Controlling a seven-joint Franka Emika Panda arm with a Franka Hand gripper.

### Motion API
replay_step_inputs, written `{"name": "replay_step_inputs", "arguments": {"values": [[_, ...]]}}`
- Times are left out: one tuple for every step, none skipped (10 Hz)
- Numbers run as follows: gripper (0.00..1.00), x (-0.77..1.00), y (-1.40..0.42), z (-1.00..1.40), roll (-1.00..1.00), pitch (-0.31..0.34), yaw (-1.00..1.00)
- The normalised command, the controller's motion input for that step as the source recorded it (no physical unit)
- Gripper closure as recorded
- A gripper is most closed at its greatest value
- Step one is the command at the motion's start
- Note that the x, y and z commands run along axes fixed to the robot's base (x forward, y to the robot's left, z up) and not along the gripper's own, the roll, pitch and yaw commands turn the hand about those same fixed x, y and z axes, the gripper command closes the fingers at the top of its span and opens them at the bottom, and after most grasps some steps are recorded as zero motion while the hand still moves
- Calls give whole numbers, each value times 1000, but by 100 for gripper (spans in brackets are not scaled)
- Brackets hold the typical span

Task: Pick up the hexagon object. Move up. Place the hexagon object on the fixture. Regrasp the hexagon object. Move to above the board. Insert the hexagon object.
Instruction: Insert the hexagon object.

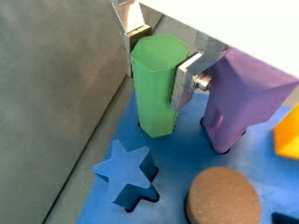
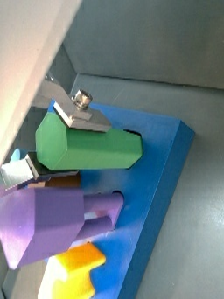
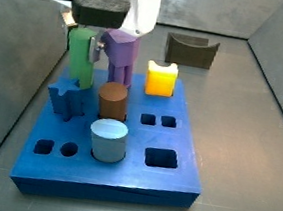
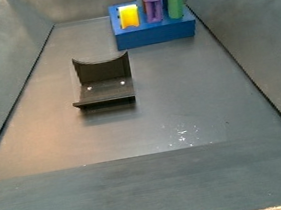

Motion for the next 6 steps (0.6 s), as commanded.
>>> {"name": "replay_step_inputs", "arguments": {"values": [[100,0,0,-303,-59,-50,-206],[100,0,0,-434,-83,-46,-220],[100,0,0,-454,-101,-40,-229],[100,0,0,-349,-126,-56,-220],[100,0,0,-191,-127,-163,0],[100,0,0,0,0,0,0]]}}
